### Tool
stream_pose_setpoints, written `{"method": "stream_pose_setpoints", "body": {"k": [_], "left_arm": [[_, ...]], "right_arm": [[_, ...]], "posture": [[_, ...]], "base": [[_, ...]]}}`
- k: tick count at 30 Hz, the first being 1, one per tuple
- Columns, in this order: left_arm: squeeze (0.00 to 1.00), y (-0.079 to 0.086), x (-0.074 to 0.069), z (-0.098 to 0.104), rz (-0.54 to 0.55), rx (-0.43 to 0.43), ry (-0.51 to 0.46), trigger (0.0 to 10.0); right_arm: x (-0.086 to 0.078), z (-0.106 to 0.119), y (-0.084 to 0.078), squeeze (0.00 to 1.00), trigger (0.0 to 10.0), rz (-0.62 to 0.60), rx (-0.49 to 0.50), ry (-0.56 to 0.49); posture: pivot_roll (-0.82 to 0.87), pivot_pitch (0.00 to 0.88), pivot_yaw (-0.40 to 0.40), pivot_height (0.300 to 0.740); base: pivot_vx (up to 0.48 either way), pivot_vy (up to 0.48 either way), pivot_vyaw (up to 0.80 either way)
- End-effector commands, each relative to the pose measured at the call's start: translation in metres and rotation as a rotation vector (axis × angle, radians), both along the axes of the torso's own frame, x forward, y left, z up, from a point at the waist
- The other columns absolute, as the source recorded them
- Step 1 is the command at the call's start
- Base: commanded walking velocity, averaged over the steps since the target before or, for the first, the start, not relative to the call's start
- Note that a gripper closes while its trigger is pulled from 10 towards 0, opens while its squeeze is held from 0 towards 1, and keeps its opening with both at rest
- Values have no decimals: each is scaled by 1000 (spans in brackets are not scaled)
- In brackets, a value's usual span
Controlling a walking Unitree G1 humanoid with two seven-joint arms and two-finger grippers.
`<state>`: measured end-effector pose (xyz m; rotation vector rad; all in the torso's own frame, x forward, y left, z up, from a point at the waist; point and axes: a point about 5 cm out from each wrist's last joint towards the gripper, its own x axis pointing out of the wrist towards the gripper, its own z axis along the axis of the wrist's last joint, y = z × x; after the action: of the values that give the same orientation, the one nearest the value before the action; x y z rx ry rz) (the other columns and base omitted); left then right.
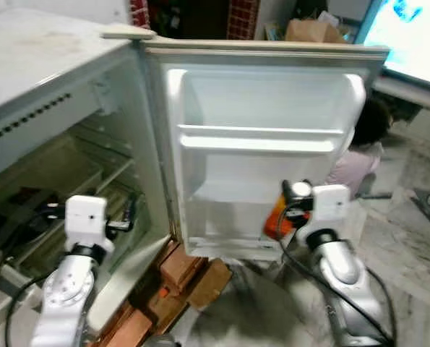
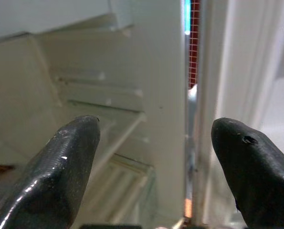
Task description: Restocking fridge
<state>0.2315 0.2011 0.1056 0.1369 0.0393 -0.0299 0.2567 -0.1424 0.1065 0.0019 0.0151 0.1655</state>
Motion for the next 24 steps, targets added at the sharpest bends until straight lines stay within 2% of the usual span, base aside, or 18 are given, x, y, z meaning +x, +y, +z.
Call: {"method": "stream_pose_setpoints", "body": {"k": [1,17,24], "left_arm": [[0,-7,2,3,-26,-7,-17,10000],[0,-14,1,8,-64,-13,-49,10000],[0,-16,1,9,-76,-17,-54,10000]], "right_arm": [[1,7,-12,0,10000,-36,-23,-34],[2,7,-13,0,10000,-43,-31,-32],[2,8,-13,0,10000,-42,-34,-37]], "posture": [[83,26,-23,740],[83,25,-26,740],[80,28,-25,740]], "base": [[0,0,0],[0,0,-51],[275,0,-297]]}}
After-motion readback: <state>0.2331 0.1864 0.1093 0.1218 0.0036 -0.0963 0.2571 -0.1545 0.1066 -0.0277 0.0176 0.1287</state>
